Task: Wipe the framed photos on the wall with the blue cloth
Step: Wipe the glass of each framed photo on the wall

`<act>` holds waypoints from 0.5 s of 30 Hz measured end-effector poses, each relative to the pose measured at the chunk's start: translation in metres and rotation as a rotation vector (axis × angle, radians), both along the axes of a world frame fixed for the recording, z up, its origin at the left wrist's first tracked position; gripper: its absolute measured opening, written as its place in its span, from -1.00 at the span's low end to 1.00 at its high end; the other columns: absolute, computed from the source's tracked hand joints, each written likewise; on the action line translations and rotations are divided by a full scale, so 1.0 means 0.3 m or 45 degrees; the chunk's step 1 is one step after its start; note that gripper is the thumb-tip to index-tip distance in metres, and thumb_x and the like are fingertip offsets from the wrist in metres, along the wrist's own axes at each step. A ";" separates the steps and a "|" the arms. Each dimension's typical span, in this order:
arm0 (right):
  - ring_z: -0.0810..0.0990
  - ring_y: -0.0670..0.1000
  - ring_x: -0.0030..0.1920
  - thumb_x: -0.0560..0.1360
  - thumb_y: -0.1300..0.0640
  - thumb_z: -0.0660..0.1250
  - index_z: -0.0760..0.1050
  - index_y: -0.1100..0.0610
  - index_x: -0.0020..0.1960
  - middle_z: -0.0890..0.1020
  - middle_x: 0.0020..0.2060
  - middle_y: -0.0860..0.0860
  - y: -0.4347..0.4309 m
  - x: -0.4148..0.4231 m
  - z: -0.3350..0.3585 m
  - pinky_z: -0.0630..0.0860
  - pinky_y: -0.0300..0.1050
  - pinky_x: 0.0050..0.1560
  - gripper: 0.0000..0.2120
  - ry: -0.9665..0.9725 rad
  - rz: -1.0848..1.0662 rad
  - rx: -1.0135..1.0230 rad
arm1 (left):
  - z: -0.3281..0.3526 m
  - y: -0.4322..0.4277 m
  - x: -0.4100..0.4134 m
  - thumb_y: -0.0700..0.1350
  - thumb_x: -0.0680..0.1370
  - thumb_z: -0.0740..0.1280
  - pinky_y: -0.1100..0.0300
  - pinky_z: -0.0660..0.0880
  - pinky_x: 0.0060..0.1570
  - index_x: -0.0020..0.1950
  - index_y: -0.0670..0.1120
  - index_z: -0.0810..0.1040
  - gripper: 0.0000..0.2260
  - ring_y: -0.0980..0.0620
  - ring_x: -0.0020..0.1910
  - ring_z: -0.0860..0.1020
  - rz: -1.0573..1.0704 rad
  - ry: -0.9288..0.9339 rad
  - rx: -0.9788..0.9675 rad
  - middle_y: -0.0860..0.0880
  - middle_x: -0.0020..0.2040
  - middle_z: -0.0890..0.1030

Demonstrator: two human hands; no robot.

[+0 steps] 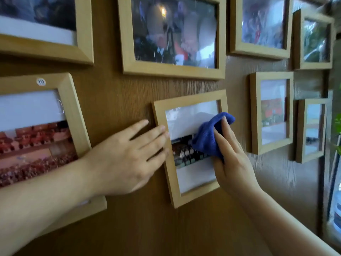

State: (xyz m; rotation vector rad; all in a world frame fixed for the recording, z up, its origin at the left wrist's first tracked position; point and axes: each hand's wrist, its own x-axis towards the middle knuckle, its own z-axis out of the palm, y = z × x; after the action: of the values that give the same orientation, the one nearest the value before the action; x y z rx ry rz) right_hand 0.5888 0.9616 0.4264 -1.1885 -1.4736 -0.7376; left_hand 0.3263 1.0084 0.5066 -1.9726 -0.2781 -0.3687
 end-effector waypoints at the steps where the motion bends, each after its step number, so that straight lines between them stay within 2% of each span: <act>1: 0.08 0.04 0.53 0.51 0.18 0.09 0.25 0.11 0.47 0.11 0.54 0.01 0.000 -0.005 -0.001 0.17 -0.09 0.45 -0.49 0.027 0.057 0.021 | -0.001 0.003 -0.004 0.04 0.63 0.06 -0.29 0.30 0.35 0.40 -0.21 0.41 -0.53 -0.29 0.46 0.30 -0.030 0.077 0.058 -0.31 0.44 0.39; 4: 0.08 0.02 0.53 0.52 0.15 0.10 0.22 0.07 0.48 0.03 0.55 -0.14 -0.016 -0.016 0.051 0.18 -0.09 0.44 -0.48 -0.003 0.137 0.112 | 0.018 -0.017 -0.009 0.04 0.61 0.11 -0.28 0.36 0.32 0.37 -0.18 0.45 -0.56 -0.28 0.42 0.36 0.001 0.133 0.119 -0.30 0.39 0.45; 8: 0.08 0.03 0.53 0.52 0.19 0.15 0.22 0.08 0.48 0.07 0.55 0.00 -0.032 -0.031 0.165 0.24 0.03 0.44 -0.48 -0.038 0.156 0.148 | 0.074 -0.044 -0.009 0.05 0.61 0.13 -0.26 0.35 0.33 0.37 -0.15 0.46 -0.57 -0.27 0.40 0.38 -0.046 0.014 0.180 -0.29 0.38 0.47; 11: 0.08 0.02 0.53 0.55 0.13 0.16 0.23 0.09 0.48 0.07 0.54 0.00 -0.042 -0.036 0.278 0.28 0.15 0.41 -0.50 -0.050 0.176 0.197 | 0.179 -0.061 -0.026 0.07 0.59 0.16 -0.27 0.34 0.34 0.38 -0.17 0.45 -0.54 -0.28 0.41 0.37 -0.070 -0.131 0.296 -0.30 0.40 0.44; 13: 0.07 0.03 0.53 0.57 0.12 0.15 0.22 0.08 0.49 0.05 0.55 0.00 -0.046 -0.044 0.370 0.29 0.17 0.41 -0.51 -0.079 0.181 0.230 | 0.260 -0.067 -0.043 0.08 0.60 0.16 -0.27 0.35 0.33 0.40 -0.19 0.43 -0.52 -0.29 0.41 0.36 -0.063 -0.207 0.371 -0.31 0.41 0.43; 15: 0.02 0.02 0.54 0.57 0.20 0.21 0.20 0.05 0.49 0.02 0.55 0.01 -0.045 -0.054 0.461 0.25 0.15 0.43 -0.49 -0.118 0.182 0.249 | 0.338 -0.066 -0.060 0.10 0.60 0.16 -0.27 0.33 0.34 0.42 -0.20 0.39 -0.50 -0.29 0.43 0.34 -0.021 -0.241 0.428 -0.33 0.42 0.40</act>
State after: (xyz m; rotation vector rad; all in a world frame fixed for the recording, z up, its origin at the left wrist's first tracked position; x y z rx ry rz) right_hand 0.5726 0.9481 0.5647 -0.9021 -1.5079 -0.8274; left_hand 0.3083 0.9885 0.6080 -1.6127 -0.2998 -0.5759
